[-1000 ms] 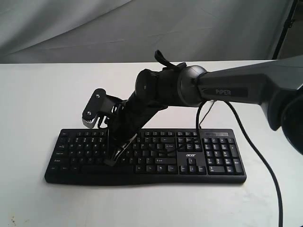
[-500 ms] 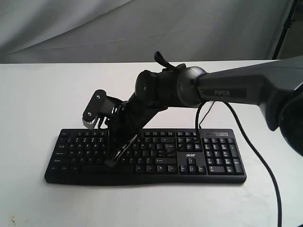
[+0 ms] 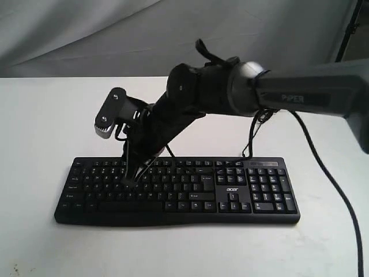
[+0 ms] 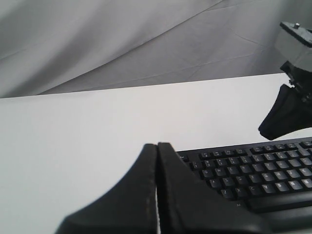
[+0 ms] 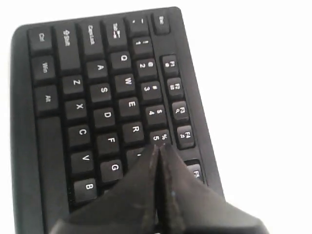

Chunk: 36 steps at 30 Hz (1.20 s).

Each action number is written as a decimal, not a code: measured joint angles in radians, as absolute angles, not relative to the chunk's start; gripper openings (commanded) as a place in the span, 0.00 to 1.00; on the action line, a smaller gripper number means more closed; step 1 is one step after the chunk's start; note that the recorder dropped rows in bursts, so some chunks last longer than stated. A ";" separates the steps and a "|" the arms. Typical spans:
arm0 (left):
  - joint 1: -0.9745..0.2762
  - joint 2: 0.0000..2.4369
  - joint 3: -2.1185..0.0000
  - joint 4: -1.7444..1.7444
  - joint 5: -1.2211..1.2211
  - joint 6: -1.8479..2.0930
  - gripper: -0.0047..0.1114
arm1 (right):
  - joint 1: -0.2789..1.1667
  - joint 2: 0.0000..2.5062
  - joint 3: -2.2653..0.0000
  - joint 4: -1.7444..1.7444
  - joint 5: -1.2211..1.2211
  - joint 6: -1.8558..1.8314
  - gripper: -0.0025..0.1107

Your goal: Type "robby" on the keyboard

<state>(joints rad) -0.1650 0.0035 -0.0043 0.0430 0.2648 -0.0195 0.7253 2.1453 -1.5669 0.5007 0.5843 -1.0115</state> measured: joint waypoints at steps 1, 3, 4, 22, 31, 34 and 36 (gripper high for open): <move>-0.165 0.003 -0.004 0.043 0.265 -0.020 0.04 | 0.725 2.134 -1.567 0.501 0.588 -1.011 0.02; -0.165 0.003 -0.004 0.043 0.265 -0.020 0.04 | 0.725 2.114 -1.567 0.501 0.599 -1.011 0.02; -0.165 0.003 -0.004 0.043 0.265 -0.020 0.04 | 0.725 2.102 -1.567 0.501 0.609 -1.011 0.02; -0.165 0.003 -0.004 0.043 0.265 -0.020 0.04 | 0.772 1.528 -1.209 0.395 0.356 -0.848 0.02; -0.165 0.003 -0.004 0.043 0.265 -0.020 0.04 | 0.779 1.133 -0.899 0.469 0.014 -0.836 0.02; -0.165 0.003 -0.004 0.043 0.265 -0.020 0.04 | 0.787 1.026 -0.820 0.493 -0.052 -0.832 0.02; -0.165 0.003 -0.004 0.043 0.265 -0.020 0.04 | 0.790 0.970 -0.773 0.537 -0.066 -0.828 0.02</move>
